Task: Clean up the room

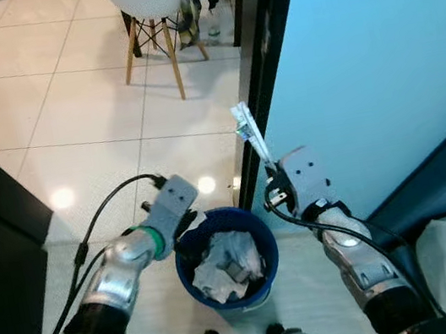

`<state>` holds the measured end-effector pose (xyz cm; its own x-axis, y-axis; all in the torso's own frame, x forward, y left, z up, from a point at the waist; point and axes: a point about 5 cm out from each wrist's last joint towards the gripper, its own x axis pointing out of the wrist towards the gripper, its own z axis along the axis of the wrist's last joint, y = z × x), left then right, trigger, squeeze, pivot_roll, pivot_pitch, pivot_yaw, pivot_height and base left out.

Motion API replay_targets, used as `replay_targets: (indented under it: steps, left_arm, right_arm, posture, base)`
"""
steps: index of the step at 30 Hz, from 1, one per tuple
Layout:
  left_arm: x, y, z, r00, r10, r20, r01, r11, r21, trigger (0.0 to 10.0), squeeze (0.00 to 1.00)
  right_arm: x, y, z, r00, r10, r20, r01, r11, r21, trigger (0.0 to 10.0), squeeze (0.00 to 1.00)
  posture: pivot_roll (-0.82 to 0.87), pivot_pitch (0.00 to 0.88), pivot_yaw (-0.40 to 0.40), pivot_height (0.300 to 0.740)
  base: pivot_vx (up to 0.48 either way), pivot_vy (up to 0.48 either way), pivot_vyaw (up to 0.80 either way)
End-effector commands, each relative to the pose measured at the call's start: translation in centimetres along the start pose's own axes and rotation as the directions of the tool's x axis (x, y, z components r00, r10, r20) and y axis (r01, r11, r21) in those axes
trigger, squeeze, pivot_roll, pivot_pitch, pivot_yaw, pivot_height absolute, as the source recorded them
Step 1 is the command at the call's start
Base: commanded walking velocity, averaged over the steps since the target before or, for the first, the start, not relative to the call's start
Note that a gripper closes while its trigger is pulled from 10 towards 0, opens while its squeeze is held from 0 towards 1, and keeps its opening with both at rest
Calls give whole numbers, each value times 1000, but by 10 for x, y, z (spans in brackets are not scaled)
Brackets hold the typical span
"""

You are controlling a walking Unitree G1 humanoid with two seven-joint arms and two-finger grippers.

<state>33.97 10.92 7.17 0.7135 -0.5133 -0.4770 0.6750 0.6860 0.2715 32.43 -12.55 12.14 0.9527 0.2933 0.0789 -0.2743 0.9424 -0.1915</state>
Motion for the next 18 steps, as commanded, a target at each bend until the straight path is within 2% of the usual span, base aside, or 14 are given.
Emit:
replay_targets:
  steps: [1, 2, 4, 6, 8, 11, 12, 14, 15, 16, 17, 18]
  left_arm:
    - [5, -13, -12, 998, -42, -56, 43, 999, 15, 10000, 0]
    - [5, -13, -12, 998, -42, -56, 43, 999, 15, 10000, 0]
    - [14, -25, -7, 996, -73, -60, 73, 997, -3, 10000, 0]
    - [15, -26, -5, 996, -75, -57, 74, 997, -10, 10000, 0]
    - [20, -28, 5, 998, -58, -21, 58, 998, -8, 10000, 0]
    - [27, -21, 25, 998, 37, 41, -38, 999, 11, 10000, 0]
    - [27, -21, 25, 998, 37, 41, -38, 999, 11, 10000, 0]
    - [28, -18, 33, 995, 72, 70, -73, 997, 16, 10000, 0]
    - [28, -15, 38, 991, 94, 91, -96, 995, 13, 10000, 514]
    - [29, -14, 41, 988, 108, 106, -110, 994, 11, 10000, 514]
    - [29, -12, 45, 986, 118, 120, -119, 993, 1, 10000, 1000]
    - [29, -12, 45, 986, 118, 120, -119, 993, 1, 10000, 1000]
  right_arm:
    - [-6, -7, 6, 997, -68, 35, 67, 997, 34, 10000, 0]
    - [-6, -7, 6, 997, -68, 35, 67, 997, 34, 10000, 0]
    - [-19, -15, 22, 982, -158, 99, 153, 987, 53, 10000, 0]
    - [-22, -17, 24, 978, -180, 106, 175, 983, 52, 10000, 0]
    - [-35, -25, 28, 965, -237, 113, 233, 971, 50, 10000, 0]
    - [-60, -39, 23, 947, -312, 72, 311, 950, 28, 10000, 0]
    - [-60, -39, 23, 947, -312, 72, 311, 950, 28, 10000, 0]
    - [-71, -41, 20, 942, -331, 49, 330, 944, 19, 10000, 0]
    - [-76, -41, 19, 941, -337, 39, 337, 941, 17, 10000, 0]
    - [-80, -41, 19, 939, -341, 33, 341, 940, 15, 10000, 0]
    - [-83, -40, 20, 939, -344, 23, 344, 939, 14, 10000, 0]
    - [-83, -40, 20, 939, -344, 23, 344, 939, 14, 10000, 0]
  posture:
    - [-55, 290, 113, 740]
    - [-55, 290, 113, 740]
    - [-109, 343, 138, 740]
    - [-109, 343, 138, 740]
    - [-156, 383, 156, 740]
    - [-183, 406, 163, 740]
    - [-183, 406, 163, 740]
    - [-202, 427, 167, 740]
    - [-214, 439, 165, 740]
    - [-215, 442, 164, 740]
    - [-217, 451, 160, 740]
    - [-217, 451, 160, 740]
  base:
    - [0, 0, 0]
    - [0, 0, 0]
    - [0, 0, 0]
    - [0, 0, 0]
    - [0, 0, 0]
    - [0, 0, 0]
    - [0, 0, 0]
    - [0, 0, 0]
    - [0, 0, 0]
    - [0, 0, 0]
    - [0, 0, 0]
    - [0, 0, 0]
